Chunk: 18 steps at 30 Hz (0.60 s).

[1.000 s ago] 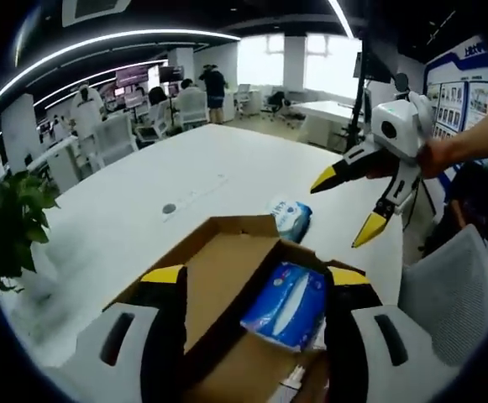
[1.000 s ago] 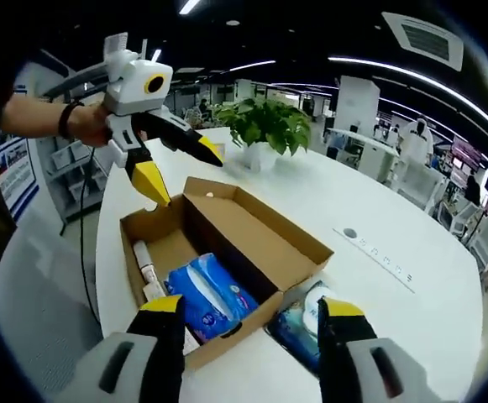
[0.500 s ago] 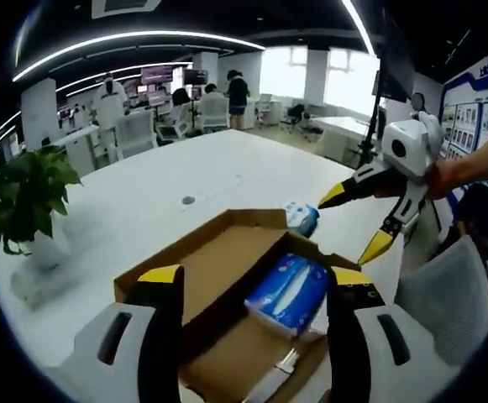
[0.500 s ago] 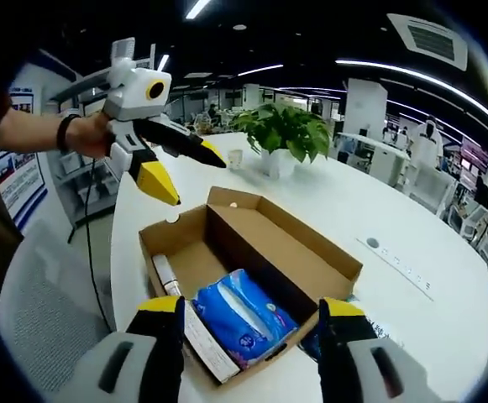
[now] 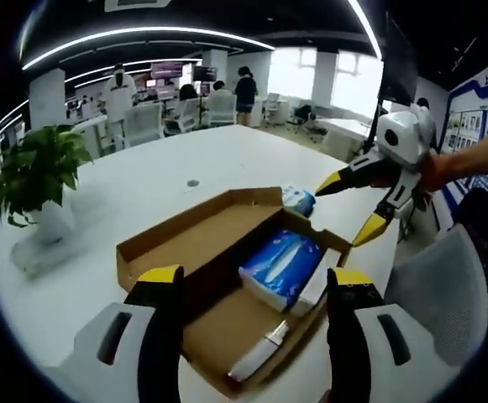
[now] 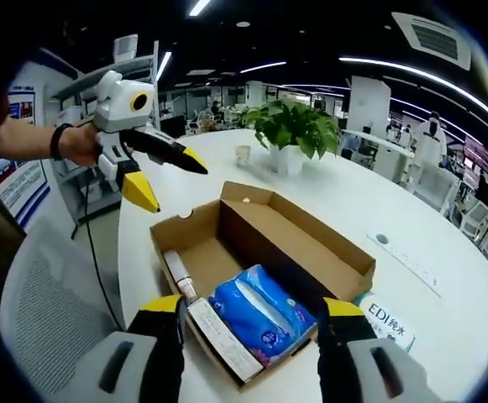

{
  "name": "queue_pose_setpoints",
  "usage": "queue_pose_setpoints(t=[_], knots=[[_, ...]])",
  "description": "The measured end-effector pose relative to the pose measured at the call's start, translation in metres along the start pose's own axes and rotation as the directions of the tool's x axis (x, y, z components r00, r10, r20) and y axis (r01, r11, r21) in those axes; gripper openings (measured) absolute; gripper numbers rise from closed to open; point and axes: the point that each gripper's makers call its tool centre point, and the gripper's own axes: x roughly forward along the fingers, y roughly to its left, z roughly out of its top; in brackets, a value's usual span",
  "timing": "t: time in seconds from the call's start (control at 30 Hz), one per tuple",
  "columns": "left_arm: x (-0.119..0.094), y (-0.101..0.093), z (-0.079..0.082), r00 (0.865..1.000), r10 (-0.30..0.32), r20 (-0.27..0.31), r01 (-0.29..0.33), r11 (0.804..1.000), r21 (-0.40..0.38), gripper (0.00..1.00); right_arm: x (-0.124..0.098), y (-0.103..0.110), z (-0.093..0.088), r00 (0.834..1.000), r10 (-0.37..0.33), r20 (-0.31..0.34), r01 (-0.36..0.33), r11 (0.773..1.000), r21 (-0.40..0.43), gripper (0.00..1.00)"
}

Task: Operate the shoe box by opening the lid, removing the specified soft item, and placing it in the target area until the item is outside and the box remains undamaged.

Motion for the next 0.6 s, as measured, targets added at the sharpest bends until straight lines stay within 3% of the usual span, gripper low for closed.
queue_pose_setpoints(t=[0.37,0.6], knots=[[-0.002,-0.005,-0.005,1.000,-0.026,-0.016,0.026,1.000,0.014,0.69,0.002,0.001,-0.006,1.000,0.003,-0.026,-0.003,1.000,0.006,0.63],[-0.003,-0.007,0.002,0.999,-0.036,0.003,0.036,0.999,0.014,0.70,0.010,-0.004,-0.009,0.998,0.010,-0.058,-0.010,1.000,-0.009,0.61]])
